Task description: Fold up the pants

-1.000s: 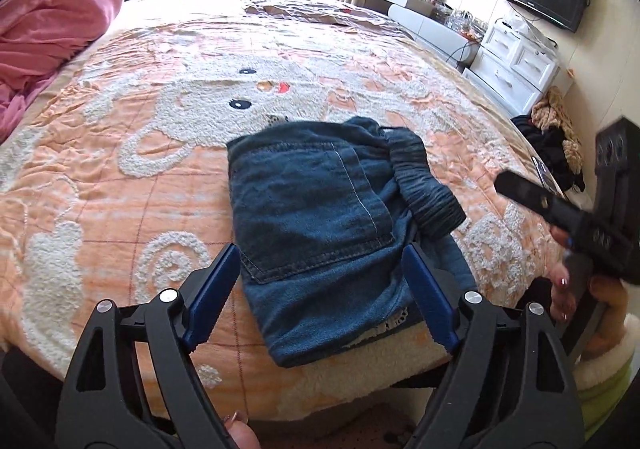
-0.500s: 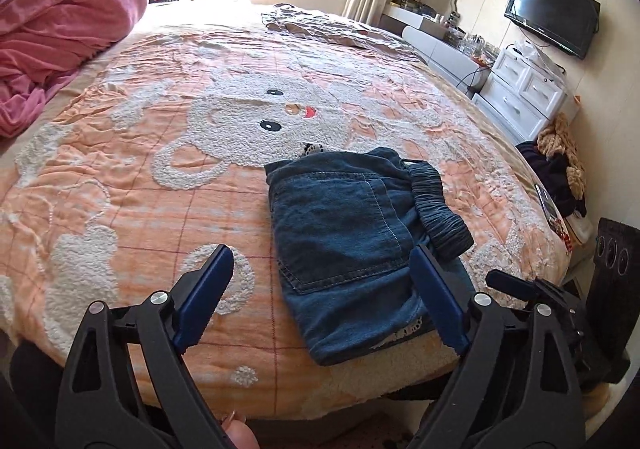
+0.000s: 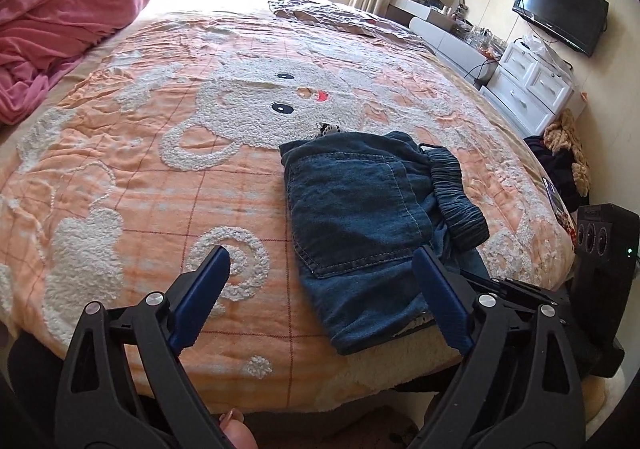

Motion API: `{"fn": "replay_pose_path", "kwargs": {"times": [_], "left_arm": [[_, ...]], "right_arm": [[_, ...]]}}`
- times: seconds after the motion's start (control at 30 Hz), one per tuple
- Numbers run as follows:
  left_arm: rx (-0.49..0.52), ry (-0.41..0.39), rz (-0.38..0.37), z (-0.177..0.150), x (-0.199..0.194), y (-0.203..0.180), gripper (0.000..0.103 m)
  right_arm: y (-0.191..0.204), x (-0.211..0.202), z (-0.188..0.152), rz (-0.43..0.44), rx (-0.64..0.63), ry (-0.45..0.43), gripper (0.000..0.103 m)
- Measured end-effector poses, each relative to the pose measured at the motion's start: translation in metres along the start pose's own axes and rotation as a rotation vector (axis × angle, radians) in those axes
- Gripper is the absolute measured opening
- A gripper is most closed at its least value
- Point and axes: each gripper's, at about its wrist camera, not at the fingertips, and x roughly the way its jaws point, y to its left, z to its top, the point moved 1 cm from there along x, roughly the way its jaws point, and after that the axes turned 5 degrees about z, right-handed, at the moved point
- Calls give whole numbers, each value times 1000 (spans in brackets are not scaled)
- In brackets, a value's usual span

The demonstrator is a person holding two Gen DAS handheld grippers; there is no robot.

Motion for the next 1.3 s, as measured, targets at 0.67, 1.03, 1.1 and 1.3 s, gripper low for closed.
{"fn": "replay_pose_path", "kwargs": {"times": [0.67, 1.03, 1.1, 1.3], "left_arm": [[59, 0, -10, 0, -5, -22, 89], [97, -11, -10, 11, -1, -35, 93], [100, -8, -9, 13, 2, -36, 93], [111, 3, -5, 17, 13, -37, 93]], "right_arm": [[-2, -53, -8, -121, -81, -98, 41], [-29, -78, 13, -172, -42, -181, 67], [-34, -77, 16, -185, -37, -184, 68], [-49, -68, 24, -201, -26, -166, 72]]}}
